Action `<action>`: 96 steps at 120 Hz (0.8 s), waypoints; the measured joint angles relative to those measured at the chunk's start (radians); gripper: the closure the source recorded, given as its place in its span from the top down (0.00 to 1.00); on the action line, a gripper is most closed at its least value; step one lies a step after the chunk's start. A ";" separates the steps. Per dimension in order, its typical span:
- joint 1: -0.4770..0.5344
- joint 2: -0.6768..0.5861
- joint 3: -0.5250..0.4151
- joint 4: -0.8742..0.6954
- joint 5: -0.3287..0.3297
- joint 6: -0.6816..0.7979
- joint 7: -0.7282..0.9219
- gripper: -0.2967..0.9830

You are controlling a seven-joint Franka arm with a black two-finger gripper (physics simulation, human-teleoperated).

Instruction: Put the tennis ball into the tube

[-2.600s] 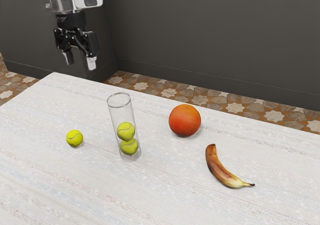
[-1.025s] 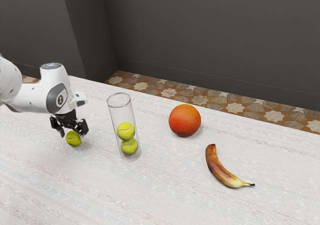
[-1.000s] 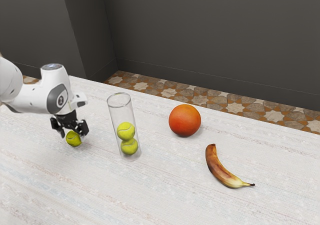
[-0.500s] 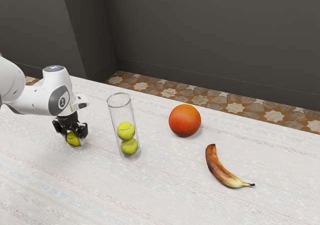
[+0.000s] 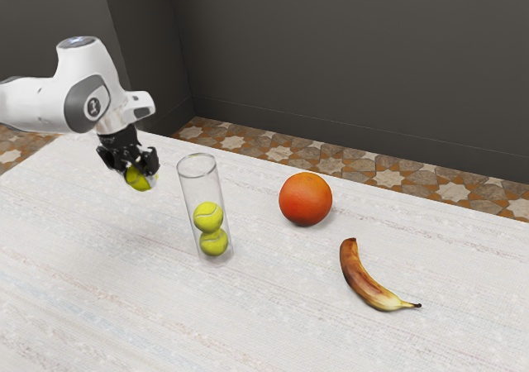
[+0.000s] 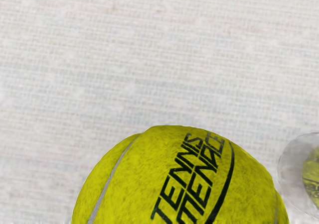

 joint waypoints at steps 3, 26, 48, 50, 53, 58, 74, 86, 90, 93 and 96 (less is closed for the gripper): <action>0.003 -0.034 -0.017 0.000 -0.002 -0.016 -0.003 0.37; -0.004 -0.186 -0.123 0.001 -0.010 -0.110 -0.033 0.36; -0.006 -0.201 -0.227 0.010 0.016 -0.127 -0.071 0.37; -0.007 -0.200 -0.233 0.010 0.031 -0.125 -0.077 0.37; -0.009 -0.197 -0.240 0.011 0.051 -0.122 -0.085 0.37; -0.009 -0.191 -0.248 0.014 0.078 -0.118 -0.099 0.37; -0.002 -0.172 -0.267 0.027 0.124 -0.100 -0.136 0.39; -0.005 -0.170 -0.284 0.036 0.136 -0.093 -0.159 0.41; -0.007 -0.168 -0.289 0.038 0.136 -0.091 -0.165 0.44; -0.008 -0.166 -0.291 0.039 0.134 -0.089 -0.168 0.47; -0.008 -0.164 -0.292 0.040 0.131 -0.088 -0.172 0.50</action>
